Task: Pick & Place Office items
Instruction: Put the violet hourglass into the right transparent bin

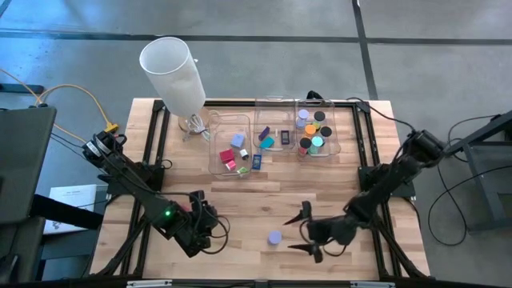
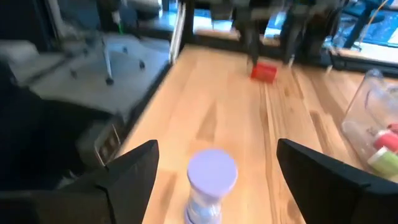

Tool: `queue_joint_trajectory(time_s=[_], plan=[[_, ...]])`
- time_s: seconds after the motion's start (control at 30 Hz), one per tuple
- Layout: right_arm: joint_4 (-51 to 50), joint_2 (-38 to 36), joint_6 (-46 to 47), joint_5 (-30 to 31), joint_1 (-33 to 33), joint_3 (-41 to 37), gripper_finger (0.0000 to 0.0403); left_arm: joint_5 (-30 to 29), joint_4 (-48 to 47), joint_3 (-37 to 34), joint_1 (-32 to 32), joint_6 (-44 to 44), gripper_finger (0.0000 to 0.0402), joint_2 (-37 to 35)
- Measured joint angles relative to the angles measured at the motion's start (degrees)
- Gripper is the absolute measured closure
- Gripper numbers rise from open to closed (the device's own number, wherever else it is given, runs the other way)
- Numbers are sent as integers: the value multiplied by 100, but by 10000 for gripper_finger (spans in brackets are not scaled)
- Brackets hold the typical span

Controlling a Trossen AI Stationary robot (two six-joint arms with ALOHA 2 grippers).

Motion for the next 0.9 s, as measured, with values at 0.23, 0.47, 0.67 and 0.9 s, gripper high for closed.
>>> queue_joint_trajectory(time_s=[0.23,0.47,0.67,0.9], plan=[[574,870,-470,-100,-102,-2,86,-24,2,0,16,2,188,-2],[772,1056,-455,-311,-243,-2,86,-33,2,0,18,7,188,0],[755,1056,-207,-675,-457,-2,86,-51,2,0,18,9,188,0],[789,1333,-140,-1084,-698,-4,86,-80,2,0,18,9,188,0]])
